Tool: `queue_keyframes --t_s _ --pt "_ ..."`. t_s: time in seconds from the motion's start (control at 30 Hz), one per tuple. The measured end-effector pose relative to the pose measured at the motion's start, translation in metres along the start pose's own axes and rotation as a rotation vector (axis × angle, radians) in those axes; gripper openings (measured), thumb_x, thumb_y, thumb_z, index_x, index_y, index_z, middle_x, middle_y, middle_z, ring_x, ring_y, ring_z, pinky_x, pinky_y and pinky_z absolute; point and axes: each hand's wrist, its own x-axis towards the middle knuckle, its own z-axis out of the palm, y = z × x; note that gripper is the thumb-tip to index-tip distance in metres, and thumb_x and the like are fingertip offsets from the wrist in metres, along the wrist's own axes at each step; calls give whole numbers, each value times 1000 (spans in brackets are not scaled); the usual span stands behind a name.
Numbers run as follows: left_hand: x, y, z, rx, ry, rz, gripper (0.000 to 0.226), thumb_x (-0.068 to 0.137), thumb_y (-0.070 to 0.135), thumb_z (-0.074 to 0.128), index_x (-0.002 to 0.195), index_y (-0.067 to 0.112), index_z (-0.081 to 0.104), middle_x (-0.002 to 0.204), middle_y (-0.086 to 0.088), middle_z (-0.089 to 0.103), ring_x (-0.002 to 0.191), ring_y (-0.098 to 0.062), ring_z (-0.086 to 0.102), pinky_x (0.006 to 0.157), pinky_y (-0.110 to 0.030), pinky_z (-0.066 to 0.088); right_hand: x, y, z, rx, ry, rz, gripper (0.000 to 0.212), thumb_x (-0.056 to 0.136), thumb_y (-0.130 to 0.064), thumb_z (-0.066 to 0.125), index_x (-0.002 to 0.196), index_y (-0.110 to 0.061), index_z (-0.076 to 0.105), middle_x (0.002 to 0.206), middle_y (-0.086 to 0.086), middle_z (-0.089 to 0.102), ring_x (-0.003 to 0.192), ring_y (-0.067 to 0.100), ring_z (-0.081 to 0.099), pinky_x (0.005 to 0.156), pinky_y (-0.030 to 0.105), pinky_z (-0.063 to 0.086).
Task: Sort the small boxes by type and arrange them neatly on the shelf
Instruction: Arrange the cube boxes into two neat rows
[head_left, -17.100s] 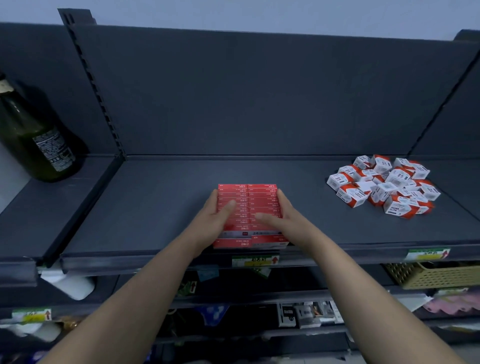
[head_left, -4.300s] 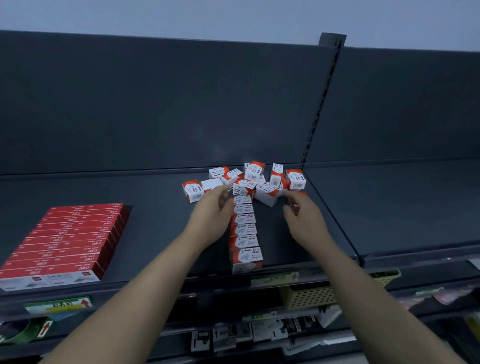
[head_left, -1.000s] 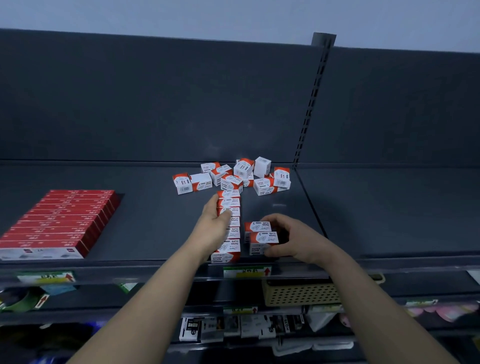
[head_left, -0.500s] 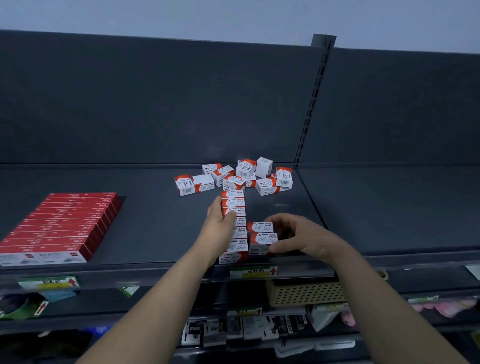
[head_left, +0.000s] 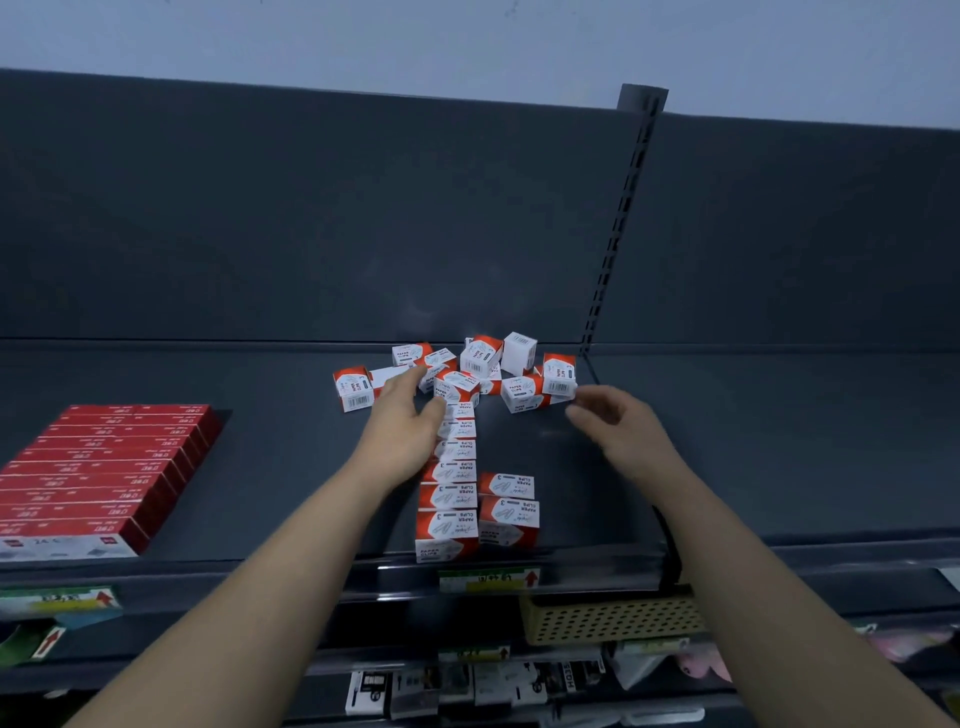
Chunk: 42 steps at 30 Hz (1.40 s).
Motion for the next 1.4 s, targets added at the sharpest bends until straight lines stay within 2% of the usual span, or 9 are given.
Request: queue_keyframes --t_s 0.1,0.23,0.3,0.4,0.53,0.77,0.93,1.1,1.4 --pt "15 7 3 135 16 9 41 97 24 49 138 19 47 141 -1 48 129 -21 45 104 -32 36 36 0 -4 -176 30 -9 40 92 -34 60 129 -20 51 124 -9 53 107 12 53 92 25 43" --pt "33 17 11 221 -18 71 32 91 20 57 123 24 61 125 3 60 117 -23 52 95 -41 49 74 1 -4 -290 -94 51 73 87 -41 66 148 -21 32 151 -1 35 131 21 42 108 41 39" --pt "43 22 17 248 -62 85 27 89 21 61 115 28 65 119 6 62 111 -21 55 87 -39 53 81 0 -3 -295 -136 41 74 84 -35 71 146 -19 36 149 0 39 132 18 42 107 34 39" --pt "58 26 28 345 -104 160 32 87 23 65 119 25 64 119 4 64 114 -19 54 94 -37 48 77 0 -9 -216 -95 41 75 75 -30 80 140 -16 45 138 -1 49 122 15 50 95 25 42" --pt "74 36 45 592 -189 274 42 86 34 64 127 29 58 116 0 64 120 -22 42 96 -38 42 54 3 -23 -61 -147 84 50 73 -27 82 116 -19 60 103 -9 65 89 5 63 69 16 48" --pt "89 52 74 1043 -253 335 34 90 38 54 120 23 59 121 -3 56 114 -25 36 96 -34 28 31 26 -33 73 -257 212 58 67 -7 84 116 -18 55 104 1 69 91 19 67 70 31 53" --pt "84 62 70 869 -285 290 41 84 35 67 122 29 53 120 -3 52 119 -26 32 104 -34 24 28 25 -34 127 -312 153 59 72 3 77 114 -34 58 99 -1 64 82 13 64 71 27 57" --pt "82 59 69 923 -287 348 40 71 42 77 106 32 61 108 4 59 111 -22 38 93 -35 26 26 26 -33 184 -342 141 33 88 -8 65 118 -20 60 100 8 67 80 18 68 74 29 56" --pt "63 52 50 679 -384 290 31 70 36 81 90 32 57 88 14 62 93 -13 53 91 -34 25 16 28 -27 106 -389 118 32 76 -8 78 105 -15 70 101 1 74 97 9 68 86 18 52"
